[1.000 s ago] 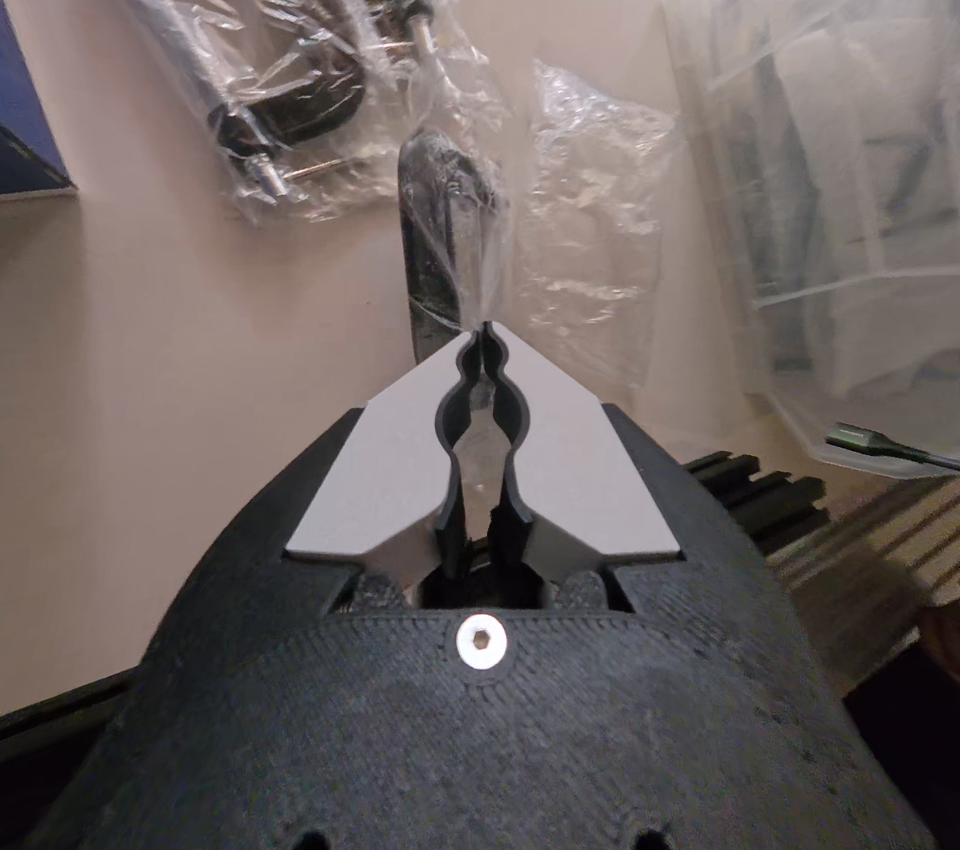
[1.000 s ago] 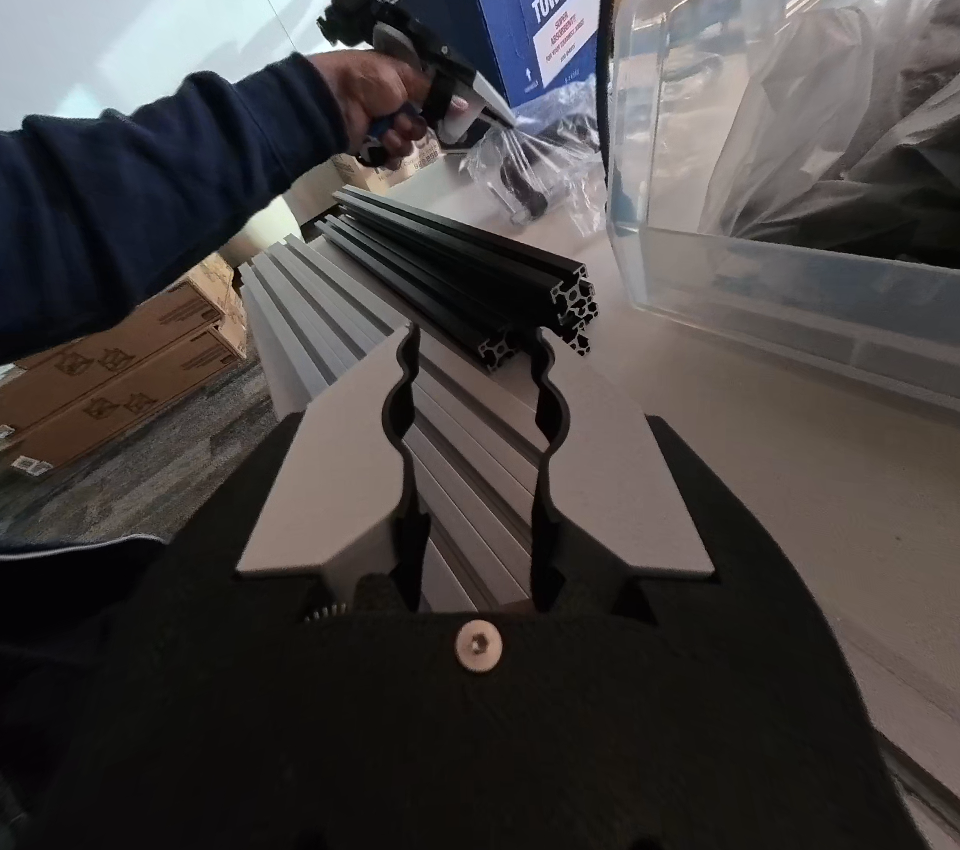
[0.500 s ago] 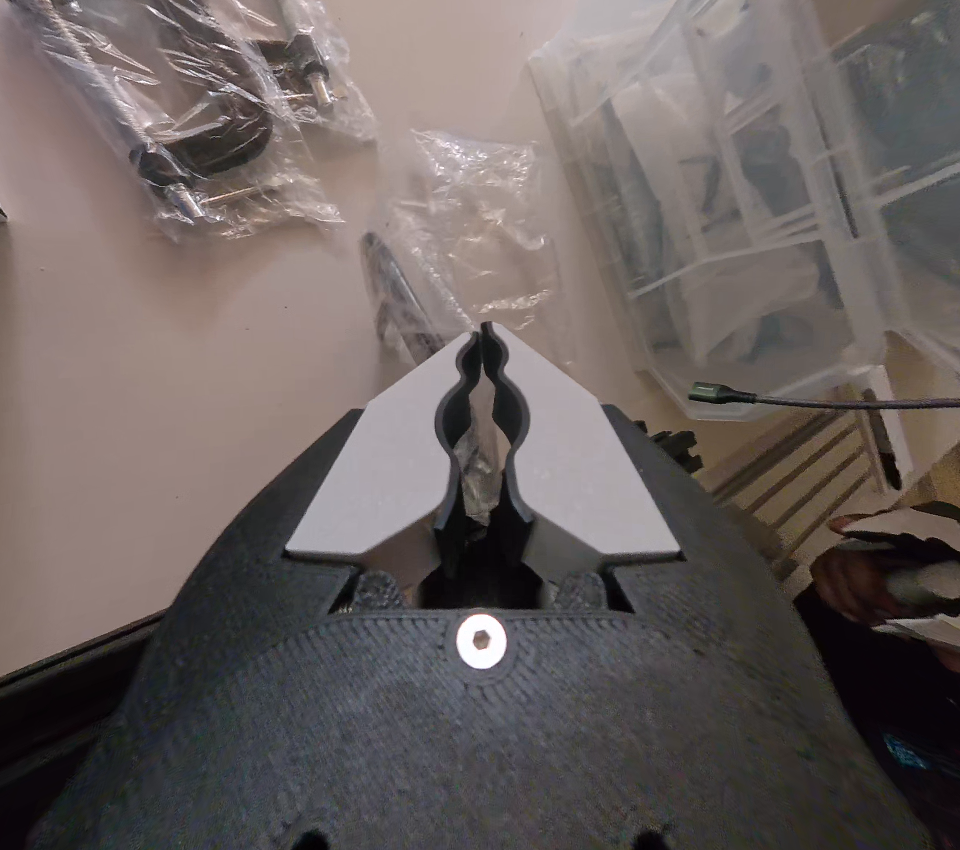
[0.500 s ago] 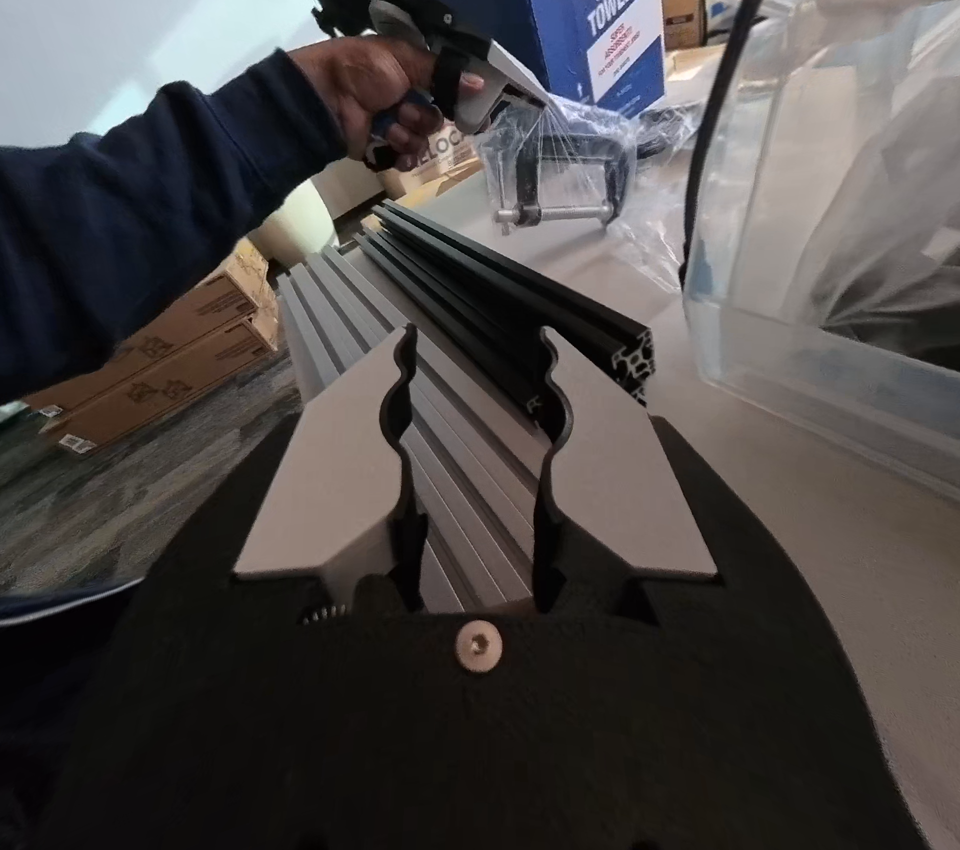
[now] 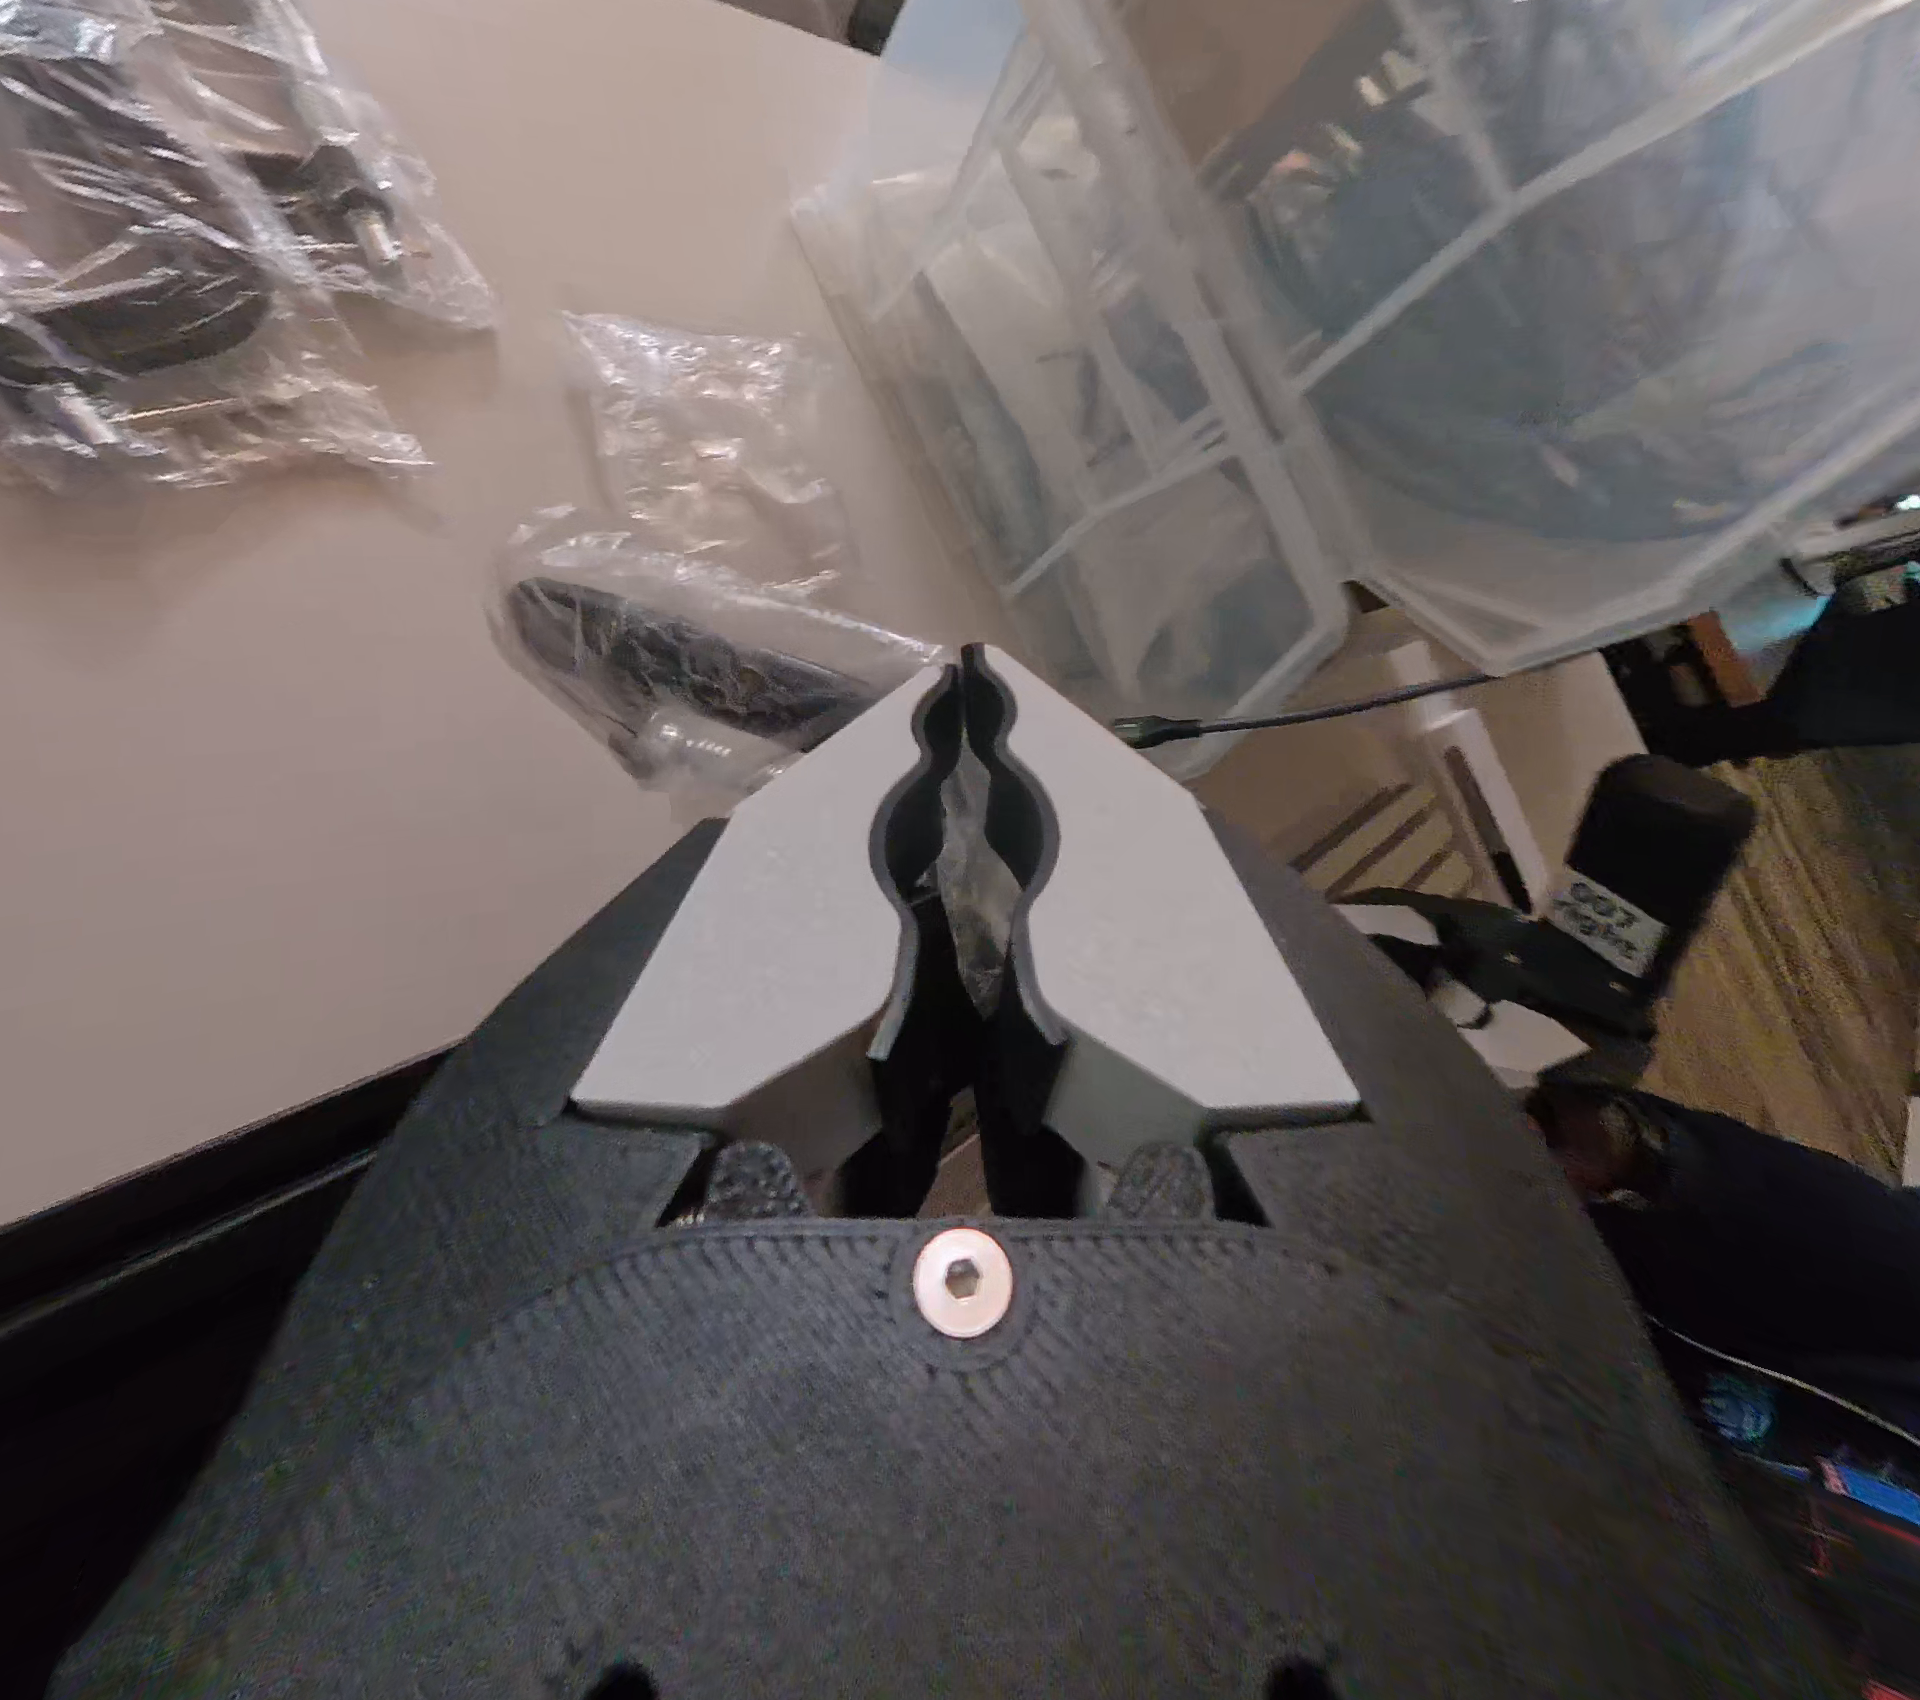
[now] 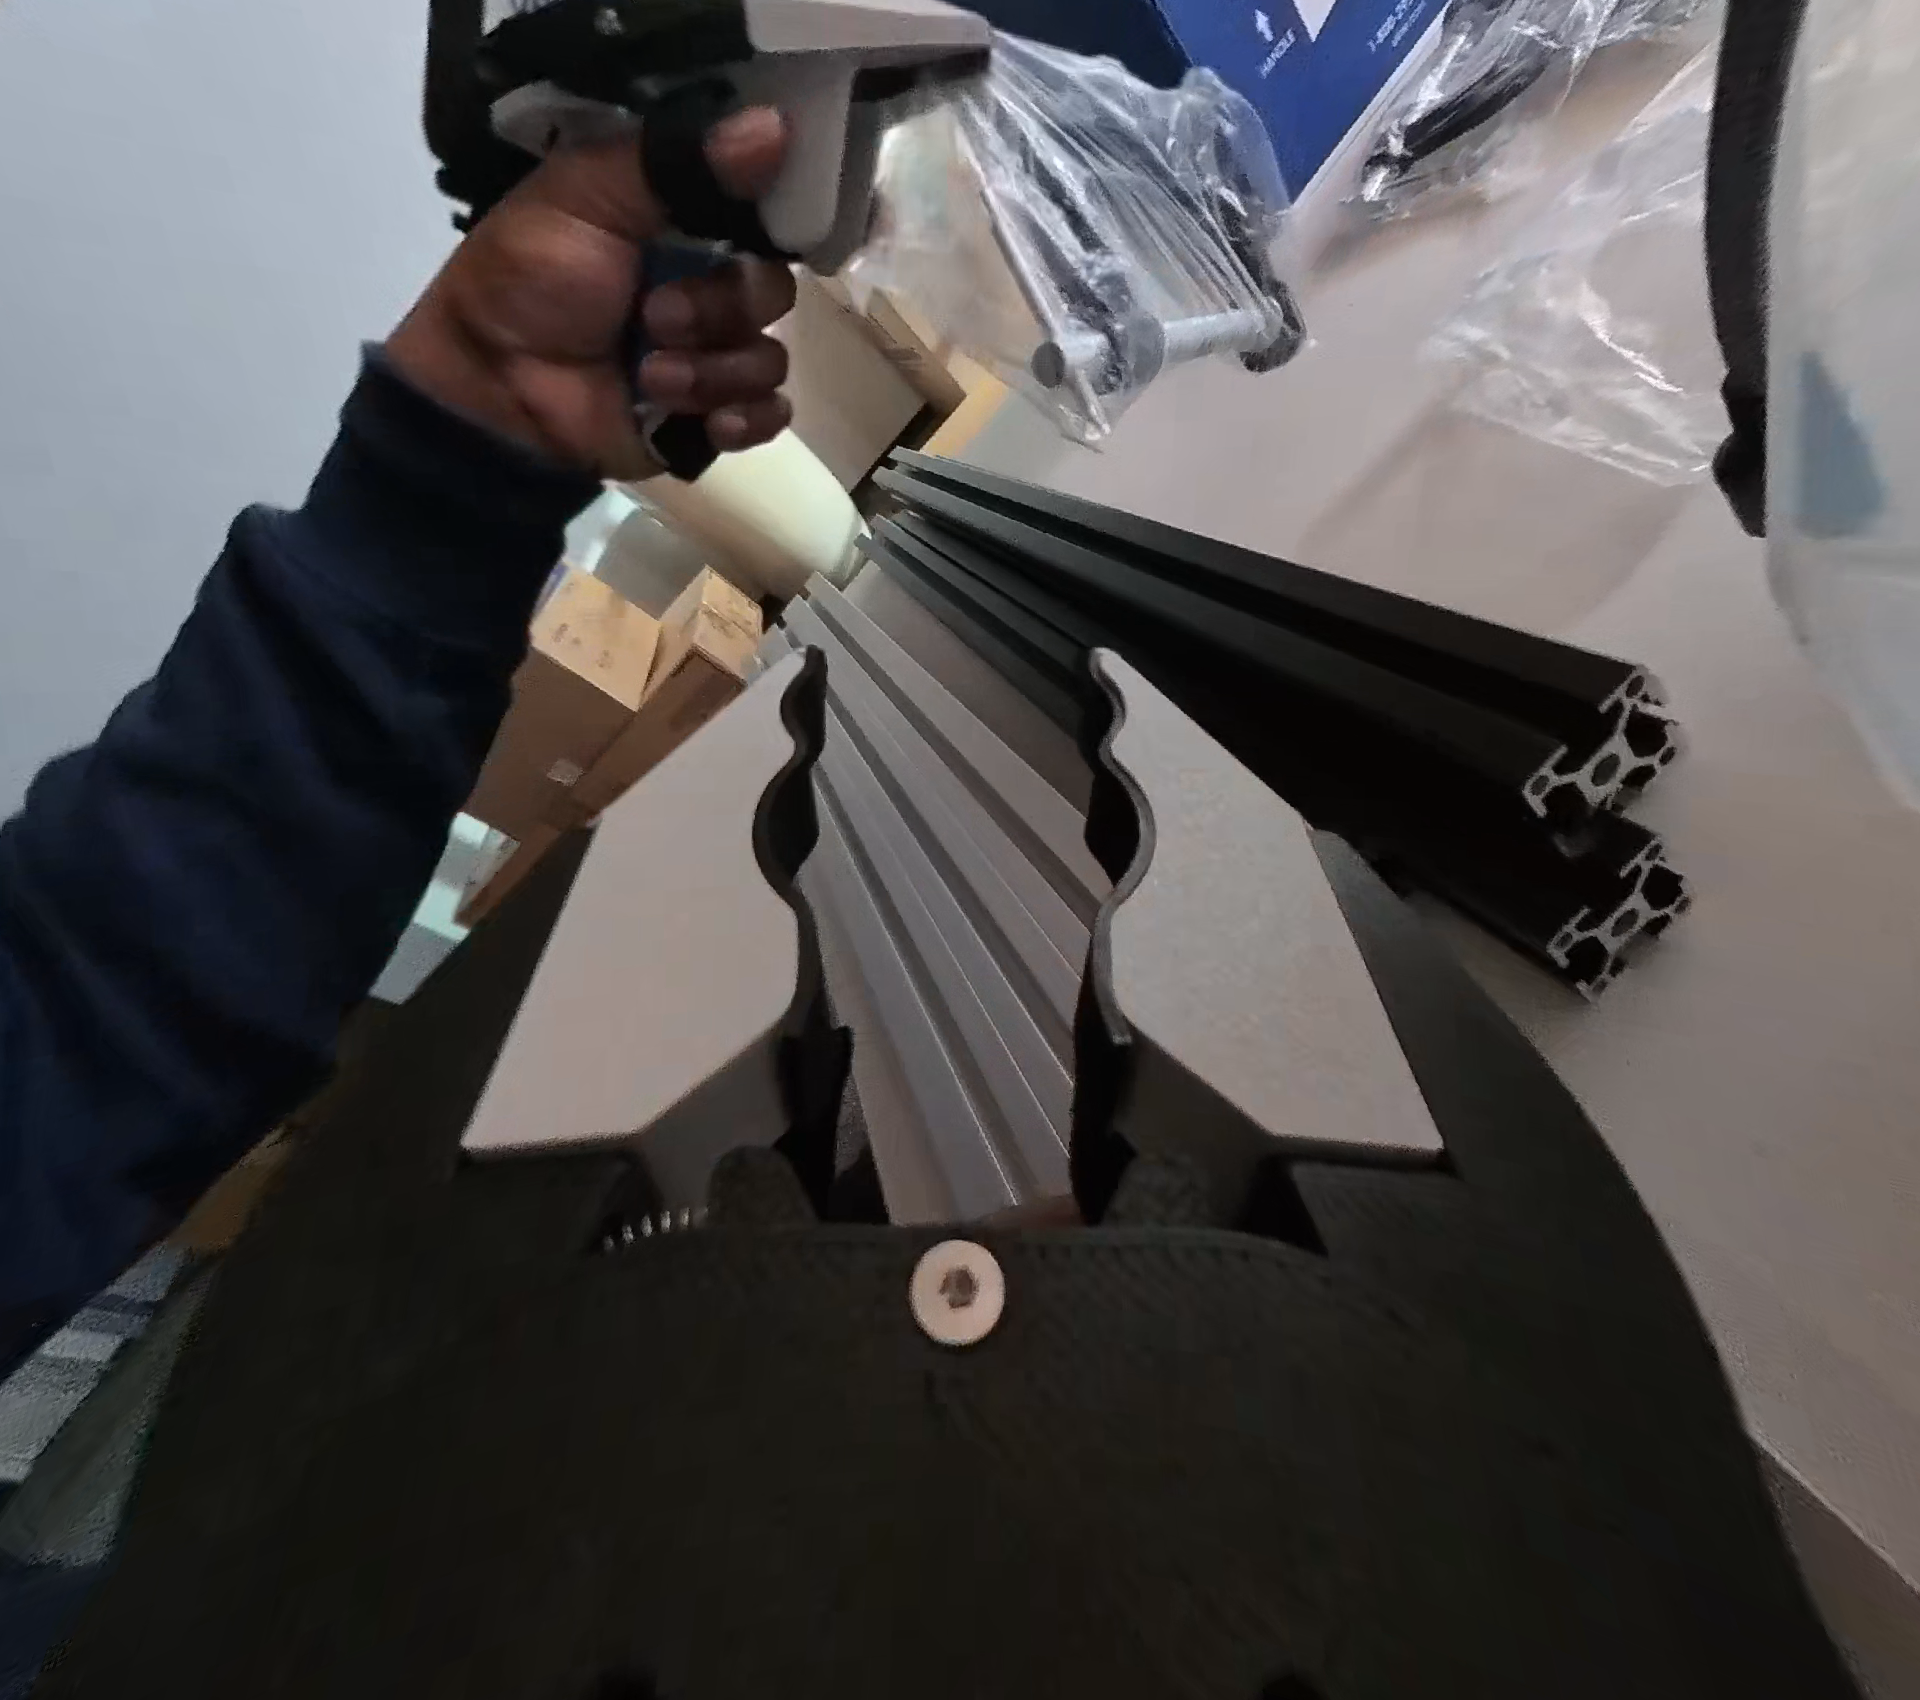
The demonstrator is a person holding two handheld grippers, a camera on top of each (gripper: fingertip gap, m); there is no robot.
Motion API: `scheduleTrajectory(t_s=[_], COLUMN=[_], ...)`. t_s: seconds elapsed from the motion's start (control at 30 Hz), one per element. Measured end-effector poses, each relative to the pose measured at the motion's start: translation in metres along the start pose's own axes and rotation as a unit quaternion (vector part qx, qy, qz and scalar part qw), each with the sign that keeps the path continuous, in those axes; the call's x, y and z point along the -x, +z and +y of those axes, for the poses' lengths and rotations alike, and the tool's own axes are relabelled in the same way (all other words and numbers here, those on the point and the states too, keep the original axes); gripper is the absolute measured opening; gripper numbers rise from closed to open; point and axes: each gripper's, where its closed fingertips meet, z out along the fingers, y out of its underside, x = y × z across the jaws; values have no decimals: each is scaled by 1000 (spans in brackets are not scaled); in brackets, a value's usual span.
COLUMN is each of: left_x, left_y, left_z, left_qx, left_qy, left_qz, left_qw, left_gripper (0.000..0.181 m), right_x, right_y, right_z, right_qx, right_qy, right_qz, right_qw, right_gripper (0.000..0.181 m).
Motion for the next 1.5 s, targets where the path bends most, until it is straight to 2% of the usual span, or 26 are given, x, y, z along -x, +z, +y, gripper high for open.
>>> scheduleTrajectory(t_s=[0.13, 0.27, 0.37, 0.5, 0.67, 0.83, 0.9, 0.97, 1.0, 1.03, 1.1, 1.17, 1.33, 1.4, 1.5], left_x=[-38, -79, -112, -160, -223, -280, -298, -309, -311, -313, -308, -297, -267, -263, -258], left_y=[-9, -17, -18, -12, 4, 18, 23, 30, 33, 35, 37, 40, 55, 61, 72], left_z=[3, 12, 23, 41, 63, 84, 94, 105, 109, 112, 114, 117, 142, 150, 159], left_qx=[-10, -12, -7, 3, 15, 37, 49, 61, 65, 64, 60, 57, 78, 74, 70], left_qy=[16, 34, 50, 72, 89, 111, 117, 122, 124, 120, 113, 109, 96, 84, 77], left_qz=[31, 62, 84, 122, 178, 228, 245, 251, 250, 254, 251, 239, 224, 243, 262], left_qw=[999, 997, 995, 990, 980, 967, 961, 958, 958, 958, 960, 963, 967, 963, 959], left_gripper=[8, 8, 7, 7, 7, 9, 8, 8, 8, 9, 9, 8, 9, 9, 9], right_x=[2, 9, 23, 34, 35, 38, 36, 39, 41, 41, 32, 23, 3, 1, 2], right_y=[2, -6, -23, -62, -104, -134, -140, -149, -155, -160, -165, -175, -191, -195, -200], right_z=[2, 6, 8, 20, 9, -14, -21, -27, -31, -33, -33, -38, -47, -48, -49], right_qx=[-8, -23, -42, -55, -123, -186, -199, -211, -221, -227, -236, -258, -249, -230, -201], right_qy=[14, 52, 83, 114, 233, 332, 347, 343, 335, 325, 301, 265, 113, 40, -46], right_qz=[-13, -50, -105, -165, -232, -320, -335, -349, -354, -347, -306, -271, -141, -100, -59], right_qw=[1000, 997, 990, 978, 936, 868, 853, 846, 845, 850, 872, 889, 951, 967, 977], right_gripper=[52, 64, 72, 77, 84, 86, 83, 69, 55, 42, 33, 17, 6, 3, 2])
